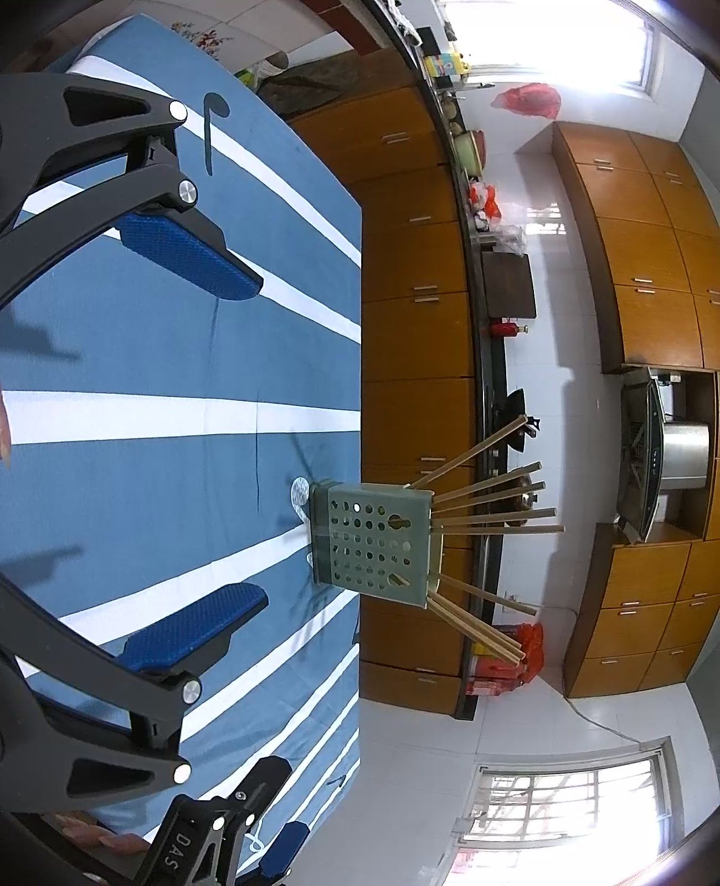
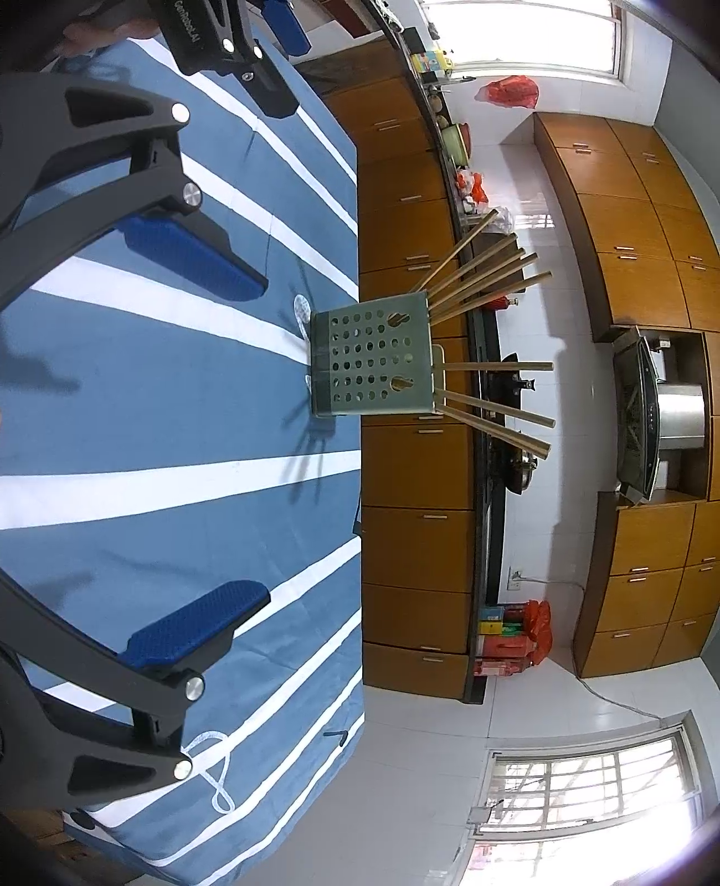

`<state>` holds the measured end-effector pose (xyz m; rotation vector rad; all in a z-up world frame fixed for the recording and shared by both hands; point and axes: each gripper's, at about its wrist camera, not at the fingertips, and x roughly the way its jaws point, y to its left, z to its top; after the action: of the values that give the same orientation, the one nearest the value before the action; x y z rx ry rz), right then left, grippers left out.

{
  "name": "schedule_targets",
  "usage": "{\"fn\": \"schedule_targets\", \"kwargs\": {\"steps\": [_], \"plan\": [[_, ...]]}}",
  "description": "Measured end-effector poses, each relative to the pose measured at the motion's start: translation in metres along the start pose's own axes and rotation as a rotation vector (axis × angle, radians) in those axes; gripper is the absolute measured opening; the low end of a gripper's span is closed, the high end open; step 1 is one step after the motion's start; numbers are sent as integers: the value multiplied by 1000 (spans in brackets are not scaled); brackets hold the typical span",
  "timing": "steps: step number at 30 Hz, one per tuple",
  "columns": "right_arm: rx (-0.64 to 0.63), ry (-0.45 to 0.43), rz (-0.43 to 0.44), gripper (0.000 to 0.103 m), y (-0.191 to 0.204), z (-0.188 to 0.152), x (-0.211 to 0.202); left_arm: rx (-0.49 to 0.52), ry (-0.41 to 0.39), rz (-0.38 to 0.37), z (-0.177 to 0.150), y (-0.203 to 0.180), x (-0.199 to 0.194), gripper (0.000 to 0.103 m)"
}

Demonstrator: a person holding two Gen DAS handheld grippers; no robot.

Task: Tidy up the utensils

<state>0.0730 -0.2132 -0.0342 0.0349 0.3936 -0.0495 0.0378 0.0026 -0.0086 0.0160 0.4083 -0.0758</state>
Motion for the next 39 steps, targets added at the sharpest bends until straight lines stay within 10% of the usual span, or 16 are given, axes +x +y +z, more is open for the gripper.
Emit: {"fn": "schedule_targets", "kwargs": {"steps": [39], "plan": [[4, 9, 3, 99, -2, -2, 3, 0, 4, -7, 0, -2, 1, 101]]}}
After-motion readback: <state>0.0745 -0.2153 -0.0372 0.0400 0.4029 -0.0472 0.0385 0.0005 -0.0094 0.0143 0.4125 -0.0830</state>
